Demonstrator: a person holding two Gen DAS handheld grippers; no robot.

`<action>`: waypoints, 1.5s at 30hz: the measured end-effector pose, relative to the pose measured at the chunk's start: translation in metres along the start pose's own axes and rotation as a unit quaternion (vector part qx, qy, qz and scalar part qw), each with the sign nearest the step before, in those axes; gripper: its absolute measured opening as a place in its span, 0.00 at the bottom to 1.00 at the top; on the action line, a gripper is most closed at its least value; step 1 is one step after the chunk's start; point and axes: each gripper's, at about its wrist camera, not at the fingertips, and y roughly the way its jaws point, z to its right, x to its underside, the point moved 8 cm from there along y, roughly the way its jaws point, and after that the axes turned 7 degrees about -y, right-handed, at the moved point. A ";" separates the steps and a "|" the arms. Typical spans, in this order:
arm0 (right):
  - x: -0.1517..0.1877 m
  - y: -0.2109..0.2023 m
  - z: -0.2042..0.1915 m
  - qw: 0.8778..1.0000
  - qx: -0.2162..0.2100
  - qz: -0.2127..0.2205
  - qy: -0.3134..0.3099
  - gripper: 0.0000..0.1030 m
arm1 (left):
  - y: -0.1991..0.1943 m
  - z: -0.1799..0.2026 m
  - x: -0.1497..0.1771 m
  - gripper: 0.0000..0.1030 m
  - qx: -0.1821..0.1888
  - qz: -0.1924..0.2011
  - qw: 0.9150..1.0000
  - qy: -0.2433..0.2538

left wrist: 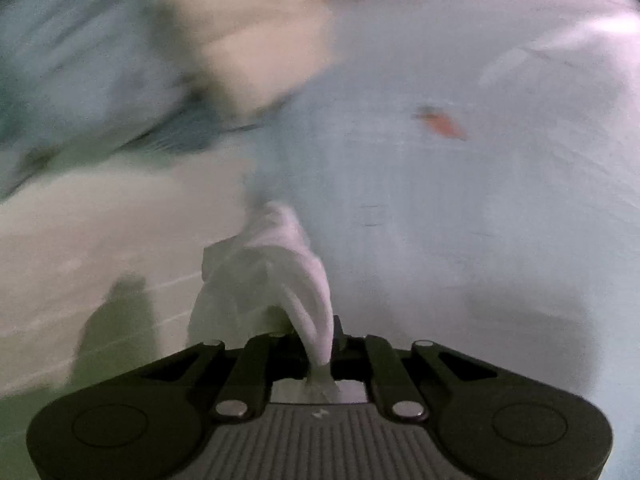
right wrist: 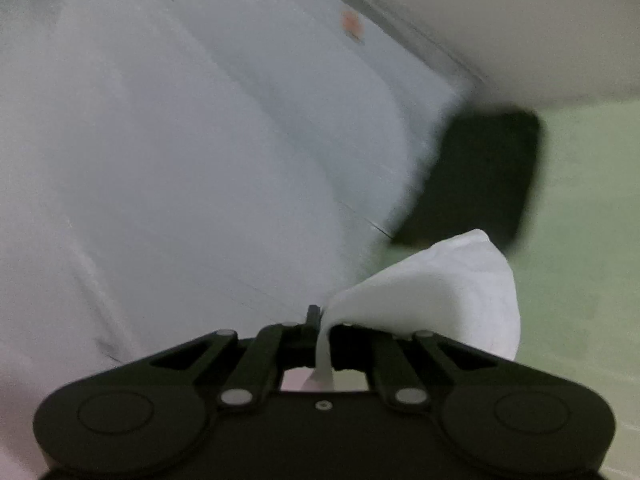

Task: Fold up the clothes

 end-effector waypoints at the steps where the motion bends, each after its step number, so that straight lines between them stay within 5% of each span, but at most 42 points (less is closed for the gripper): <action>1: -0.011 -0.008 -0.008 1.000 -0.015 0.019 -0.006 0.04 | 0.000 0.022 -0.001 0.08 0.020 0.003 1.000 0.021; 4: -0.043 -0.034 -0.033 0.995 -0.061 0.074 -0.025 0.04 | -0.027 0.058 0.007 0.08 0.056 0.022 0.994 0.090; 6: -0.034 -0.046 -0.013 0.995 -0.042 0.067 -0.054 0.04 | -0.047 0.045 0.015 0.09 0.036 0.028 0.992 0.118; 9: 0.017 -0.043 0.046 0.993 0.045 -0.027 -0.104 0.06 | -0.064 -0.026 0.030 0.09 -0.079 0.015 0.989 0.127; 11: 0.062 -0.038 0.092 0.980 0.117 -0.104 -0.122 0.11 | -0.064 -0.089 0.037 0.09 -0.180 0.000 0.978 0.102; 14: 0.114 -0.042 0.144 0.956 0.193 -0.193 -0.108 0.18 | -0.079 -0.168 0.048 0.10 -0.253 -0.027 0.967 0.026; 15: 0.119 -0.046 0.146 0.954 0.204 -0.192 -0.102 0.25 | -0.082 -0.180 0.049 0.10 -0.258 -0.029 0.966 0.011; 17: 0.128 -0.055 0.149 0.952 0.225 -0.186 -0.091 0.56 | -0.082 -0.187 0.050 0.11 -0.256 -0.030 0.966 0.004; 23: 0.124 -0.047 0.121 0.927 0.281 -0.150 -0.199 0.61 | -0.092 -0.181 0.066 0.12 -0.280 -0.044 0.955 0.086; 29: 0.128 -0.038 0.126 0.895 0.324 -0.162 -0.259 0.73 | -0.110 -0.191 0.066 0.14 -0.273 -0.041 0.960 0.055; 34: 0.114 -0.046 0.119 0.844 0.384 -0.115 -0.358 0.76 | -0.112 -0.192 0.068 0.15 -0.275 -0.041 0.959 0.053; 36: 0.110 -0.044 0.107 0.835 0.374 -0.096 -0.393 0.81 | -0.111 -0.192 0.070 0.15 -0.280 -0.042 0.957 0.057; 39: 0.116 -0.033 0.097 0.842 0.341 -0.106 -0.405 0.83 | -0.109 -0.191 0.071 0.16 -0.288 -0.044 0.954 0.069; 43: 0.132 -0.018 0.111 0.884 0.310 -0.155 -0.315 0.81 | -0.106 -0.189 0.072 0.16 -0.296 -0.048 0.951 0.080; 45: 0.140 -0.013 0.117 0.885 0.316 -0.170 -0.298 0.76 | -0.106 -0.189 0.073 0.16 -0.296 -0.048 0.951 0.079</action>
